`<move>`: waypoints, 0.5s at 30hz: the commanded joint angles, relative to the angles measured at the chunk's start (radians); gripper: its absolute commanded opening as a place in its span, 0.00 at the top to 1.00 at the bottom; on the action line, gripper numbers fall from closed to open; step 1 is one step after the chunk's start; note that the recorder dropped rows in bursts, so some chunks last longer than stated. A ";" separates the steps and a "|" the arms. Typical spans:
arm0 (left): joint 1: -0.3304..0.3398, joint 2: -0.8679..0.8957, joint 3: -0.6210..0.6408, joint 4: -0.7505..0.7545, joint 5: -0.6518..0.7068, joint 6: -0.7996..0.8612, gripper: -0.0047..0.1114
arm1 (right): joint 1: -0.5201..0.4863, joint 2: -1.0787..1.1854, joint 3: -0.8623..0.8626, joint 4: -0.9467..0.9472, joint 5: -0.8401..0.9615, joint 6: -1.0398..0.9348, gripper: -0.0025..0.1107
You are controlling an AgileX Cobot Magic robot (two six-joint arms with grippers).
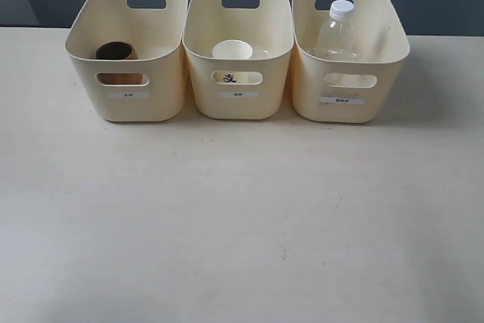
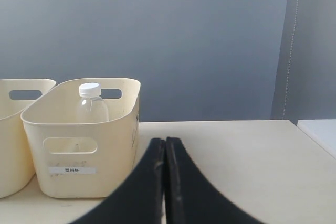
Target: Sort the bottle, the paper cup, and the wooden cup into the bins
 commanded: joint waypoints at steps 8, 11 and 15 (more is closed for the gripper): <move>-0.004 -0.005 0.001 -0.003 0.002 -0.002 0.96 | 0.003 -0.004 0.005 -0.003 -0.018 -0.008 0.98; -0.004 -0.005 0.001 -0.003 0.002 -0.002 0.96 | 0.003 -0.004 0.005 -0.003 -0.018 -0.008 0.98; -0.004 -0.005 0.001 -0.003 0.002 -0.002 0.96 | 0.003 -0.004 0.005 -0.003 -0.018 -0.008 0.98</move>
